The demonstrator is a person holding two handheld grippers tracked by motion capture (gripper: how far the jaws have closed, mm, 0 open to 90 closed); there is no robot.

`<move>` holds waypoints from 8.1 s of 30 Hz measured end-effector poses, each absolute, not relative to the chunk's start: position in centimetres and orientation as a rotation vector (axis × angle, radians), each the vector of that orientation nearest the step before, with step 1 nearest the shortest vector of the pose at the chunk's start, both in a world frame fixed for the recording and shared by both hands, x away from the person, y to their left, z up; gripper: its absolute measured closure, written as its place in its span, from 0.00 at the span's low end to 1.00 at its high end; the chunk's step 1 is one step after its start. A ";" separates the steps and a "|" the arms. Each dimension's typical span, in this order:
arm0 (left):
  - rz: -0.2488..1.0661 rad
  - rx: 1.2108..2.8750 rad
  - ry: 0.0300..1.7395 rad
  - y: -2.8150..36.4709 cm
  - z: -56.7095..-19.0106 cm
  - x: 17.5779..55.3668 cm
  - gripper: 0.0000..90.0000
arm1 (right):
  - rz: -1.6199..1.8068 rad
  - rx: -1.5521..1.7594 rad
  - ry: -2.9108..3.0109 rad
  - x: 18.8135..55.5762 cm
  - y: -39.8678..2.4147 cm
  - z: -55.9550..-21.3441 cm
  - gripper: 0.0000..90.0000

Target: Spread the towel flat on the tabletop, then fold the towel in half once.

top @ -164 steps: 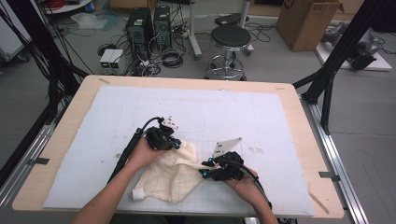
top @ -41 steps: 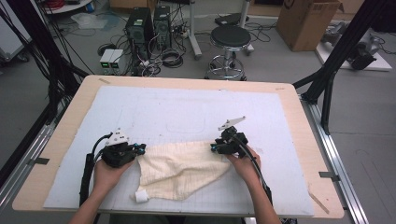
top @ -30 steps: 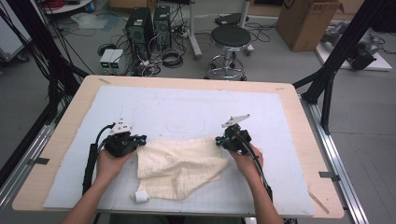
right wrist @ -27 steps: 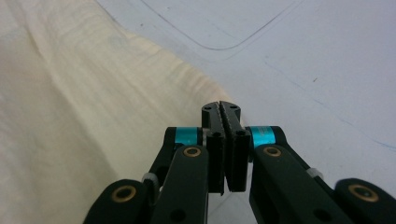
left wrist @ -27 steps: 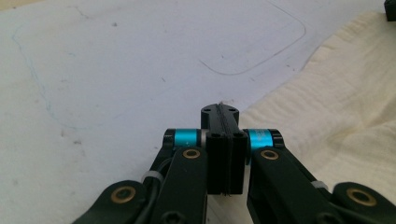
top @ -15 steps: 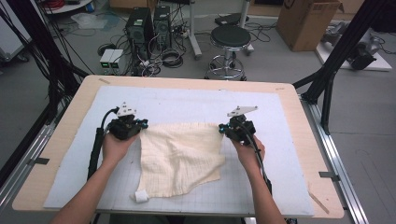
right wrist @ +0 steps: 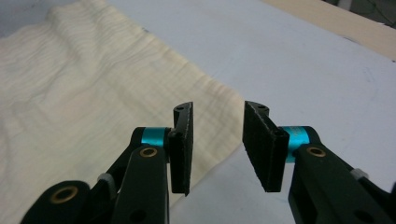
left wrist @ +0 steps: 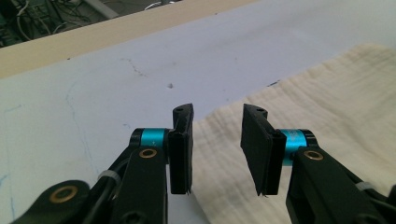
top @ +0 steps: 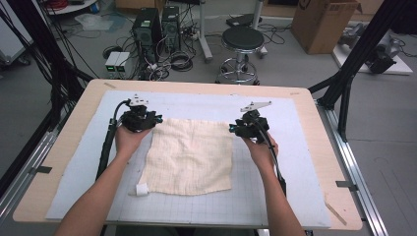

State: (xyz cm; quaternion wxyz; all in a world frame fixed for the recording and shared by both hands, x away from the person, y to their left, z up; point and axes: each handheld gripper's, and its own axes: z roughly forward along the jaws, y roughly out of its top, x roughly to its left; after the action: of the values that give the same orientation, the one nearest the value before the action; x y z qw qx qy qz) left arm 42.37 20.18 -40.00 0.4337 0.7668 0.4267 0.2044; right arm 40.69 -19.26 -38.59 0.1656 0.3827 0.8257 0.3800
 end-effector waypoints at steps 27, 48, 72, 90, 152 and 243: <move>0.345 1.940 0.812 23.4 -42.1 26.5 0.62 | 1.368 0.686 2.552 28.9 -19.7 -40.8 0.64; 0.281 2.131 0.752 22.4 -44.5 25.2 0.76 | 1.155 0.607 2.708 26.9 -18.4 -44.1 0.82; 0.271 2.096 0.698 21.7 -43.5 23.8 0.98 | 1.210 0.652 2.724 25.0 -20.5 -42.9 0.95; 0.276 2.056 0.673 22.3 -42.7 21.3 0.99 | 1.190 0.638 2.756 23.3 -21.2 -43.2 0.95; 0.247 1.926 0.696 21.1 -41.2 26.1 0.45 | 1.427 0.818 2.509 28.3 -21.5 -41.7 0.30; 0.357 1.926 1.173 19.6 -43.4 45.1 0.64 | 1.103 1.203 2.420 45.6 -20.3 -43.0 0.62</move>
State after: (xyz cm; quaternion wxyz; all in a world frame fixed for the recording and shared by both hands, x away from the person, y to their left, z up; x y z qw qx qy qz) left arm 45.06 19.57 -43.41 0.4162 0.7672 0.4670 0.1420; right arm 45.55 -20.26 -42.98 0.1110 0.4095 0.8240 0.3754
